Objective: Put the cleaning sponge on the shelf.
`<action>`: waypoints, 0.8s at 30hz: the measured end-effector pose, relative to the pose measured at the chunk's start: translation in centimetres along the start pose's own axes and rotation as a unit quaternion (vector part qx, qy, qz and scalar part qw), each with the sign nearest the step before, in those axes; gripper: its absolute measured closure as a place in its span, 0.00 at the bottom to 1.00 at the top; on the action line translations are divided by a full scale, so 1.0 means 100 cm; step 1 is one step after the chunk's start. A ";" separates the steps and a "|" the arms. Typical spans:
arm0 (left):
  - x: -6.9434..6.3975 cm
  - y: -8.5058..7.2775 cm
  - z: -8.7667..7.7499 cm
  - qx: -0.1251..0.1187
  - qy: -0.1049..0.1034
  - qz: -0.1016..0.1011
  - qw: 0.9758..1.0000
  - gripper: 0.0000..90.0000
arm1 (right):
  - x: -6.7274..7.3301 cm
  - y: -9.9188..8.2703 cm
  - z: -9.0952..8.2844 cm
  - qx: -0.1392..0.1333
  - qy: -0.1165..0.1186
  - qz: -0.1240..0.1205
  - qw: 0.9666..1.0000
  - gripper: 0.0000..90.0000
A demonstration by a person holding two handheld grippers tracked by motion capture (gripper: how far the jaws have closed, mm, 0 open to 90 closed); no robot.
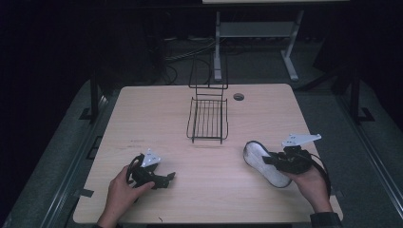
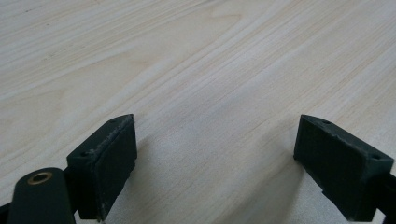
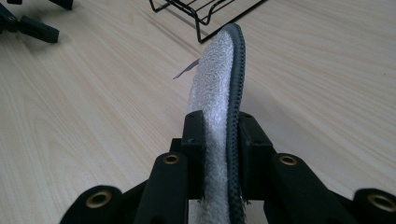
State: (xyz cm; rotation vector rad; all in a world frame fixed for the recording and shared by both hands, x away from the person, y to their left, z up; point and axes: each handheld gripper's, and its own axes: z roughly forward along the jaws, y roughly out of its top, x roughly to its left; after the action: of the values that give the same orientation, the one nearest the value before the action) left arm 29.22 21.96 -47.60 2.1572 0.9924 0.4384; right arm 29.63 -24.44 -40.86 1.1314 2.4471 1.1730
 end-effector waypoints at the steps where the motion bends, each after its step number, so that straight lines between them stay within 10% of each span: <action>1: 0.000 0.000 0.000 0.000 0.000 -0.001 1.000 0.14 | 0.000 0.002 0.000 0.000 -0.002 -0.002 1.000 0.84; 24: 0.000 0.000 0.000 -0.002 0.000 -0.003 1.000 0.14 | -0.003 0.030 0.000 -0.041 0.003 -0.012 0.999 0.83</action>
State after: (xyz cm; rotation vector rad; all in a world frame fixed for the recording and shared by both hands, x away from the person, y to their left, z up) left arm 29.22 21.93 -47.62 2.1503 0.9963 0.4377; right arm 31.50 -23.52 -38.69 1.0757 2.3854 1.2589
